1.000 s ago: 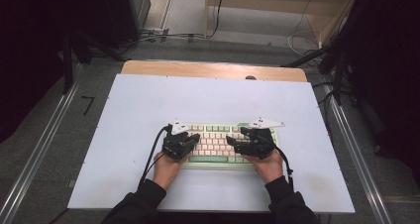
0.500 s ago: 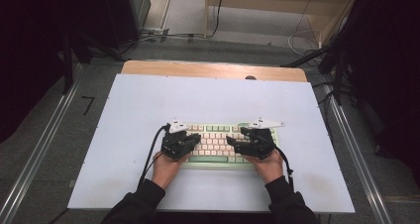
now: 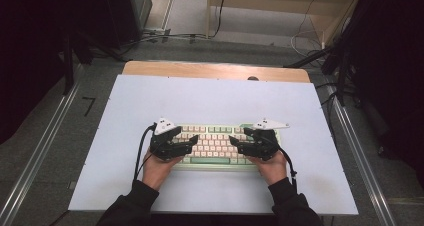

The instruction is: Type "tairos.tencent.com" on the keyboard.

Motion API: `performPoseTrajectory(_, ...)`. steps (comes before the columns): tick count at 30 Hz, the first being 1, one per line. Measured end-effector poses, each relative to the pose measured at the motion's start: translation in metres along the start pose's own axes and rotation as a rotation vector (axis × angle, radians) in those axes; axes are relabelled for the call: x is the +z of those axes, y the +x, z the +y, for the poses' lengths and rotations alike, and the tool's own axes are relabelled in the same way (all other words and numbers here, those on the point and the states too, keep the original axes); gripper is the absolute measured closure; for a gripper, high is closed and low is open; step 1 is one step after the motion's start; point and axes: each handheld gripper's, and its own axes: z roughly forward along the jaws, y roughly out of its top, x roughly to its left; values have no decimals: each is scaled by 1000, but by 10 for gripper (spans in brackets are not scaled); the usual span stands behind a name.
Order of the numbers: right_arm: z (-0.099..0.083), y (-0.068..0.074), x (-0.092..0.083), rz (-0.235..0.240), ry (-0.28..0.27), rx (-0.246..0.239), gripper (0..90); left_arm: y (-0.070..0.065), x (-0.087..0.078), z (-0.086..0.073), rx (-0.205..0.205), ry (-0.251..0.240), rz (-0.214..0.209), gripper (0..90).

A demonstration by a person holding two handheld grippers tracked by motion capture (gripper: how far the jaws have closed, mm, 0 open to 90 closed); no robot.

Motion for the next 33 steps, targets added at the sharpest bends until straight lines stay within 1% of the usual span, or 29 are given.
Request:
performPoseTrajectory(3,0,-1,0,-2,-2,2,332,4,-6,0,-7,-12,16,286)
performPoseTrajectory(5,1,-1,-1,1,-10,-3,367,7,-9,-2,-9,-11,12,287)
performPoseTrajectory(7,1,0,-2,5,-17,-1,395,8,-13,-5,-5,-4,22,287)
performPoseTrajectory(9,1,0,-2,7,-19,-4,403,10,-17,-8,-4,-4,29,287)
performPoseTrajectory(14,2,2,0,12,-18,-14,447,16,-27,-15,-12,-20,53,286)
performPoseTrajectory(16,2,3,1,8,-18,-22,493,17,-30,-17,-15,-26,63,286)
performPoseTrajectory(17,2,3,1,8,-18,-22,493,18,-31,-18,-20,-29,68,286)
performPoseTrajectory(18,2,4,2,9,-18,-21,549,19,-32,-19,-21,-31,71,286)
performPoseTrajectory(20,1,5,4,9,-15,-32,595,20,-35,-21,-26,-37,80,287)
performPoseTrajectory(22,1,6,5,8,-11,-35,611,21,-36,-22,-29,-43,89,287)
performPoseTrajectory(23,1,6,7,10,-5,-41,644,22,-36,-23,-30,-48,94,287)
performPoseTrajectory(26,0,8,9,13,6,-51,680,22,-37,-24,-32,-51,105,287)
performPoseTrajectory(29,-1,9,13,14,19,-62,735,22,-36,-25,-29,-51,111,287)
performPoseTrajectory(30,-1,9,13,14,19,-62,735,22,-35,-25,-29,-51,110,287)
performPoseTrajectory(31,-2,9,14,16,23,-64,758,22,-35,-25,-31,-50,109,287)
performPoseTrajectory(32,-3,10,16,17,32,-75,810,22,-35,-25,-27,-47,108,287)
performPoseTrajectory(33,-3,10,16,17,32,-75,810,22,-35,-25,-27,-47,108,287)
